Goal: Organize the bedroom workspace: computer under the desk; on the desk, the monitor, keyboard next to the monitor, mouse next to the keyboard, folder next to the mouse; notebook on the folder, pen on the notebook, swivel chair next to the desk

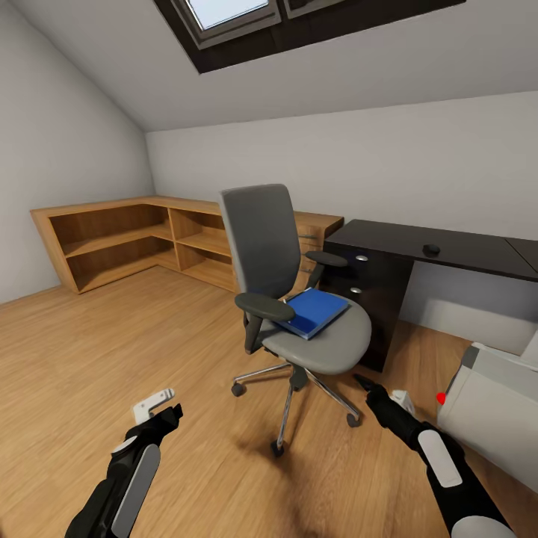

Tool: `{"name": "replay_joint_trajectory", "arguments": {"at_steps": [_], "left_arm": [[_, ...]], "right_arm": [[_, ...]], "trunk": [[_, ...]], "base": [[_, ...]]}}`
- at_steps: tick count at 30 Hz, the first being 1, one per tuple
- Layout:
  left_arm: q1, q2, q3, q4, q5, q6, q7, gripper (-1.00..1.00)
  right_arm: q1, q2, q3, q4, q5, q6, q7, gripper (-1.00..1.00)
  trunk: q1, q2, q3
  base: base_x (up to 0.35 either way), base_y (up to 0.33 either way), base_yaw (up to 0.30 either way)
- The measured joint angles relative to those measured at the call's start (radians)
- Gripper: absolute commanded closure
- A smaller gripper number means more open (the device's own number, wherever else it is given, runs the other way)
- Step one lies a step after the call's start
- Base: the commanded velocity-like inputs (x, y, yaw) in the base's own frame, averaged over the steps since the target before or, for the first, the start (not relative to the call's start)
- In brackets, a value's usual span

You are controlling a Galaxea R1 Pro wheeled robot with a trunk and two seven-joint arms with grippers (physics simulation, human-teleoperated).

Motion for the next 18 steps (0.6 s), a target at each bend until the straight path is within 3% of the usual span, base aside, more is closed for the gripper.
{"name": "replay_joint_trajectory", "arguments": {"at_steps": [18], "left_arm": [[0.000,-0.006,0.002,-0.001,0.000,0.000,0.000,-1.00]], "right_arm": [[0.006,-0.030,-0.101,0.000,-0.003,0.002,0.032,-1.00]], "trunk": [[0.000,0.000,0.000]], "base": [[0.005,0.000,0.000]]}}
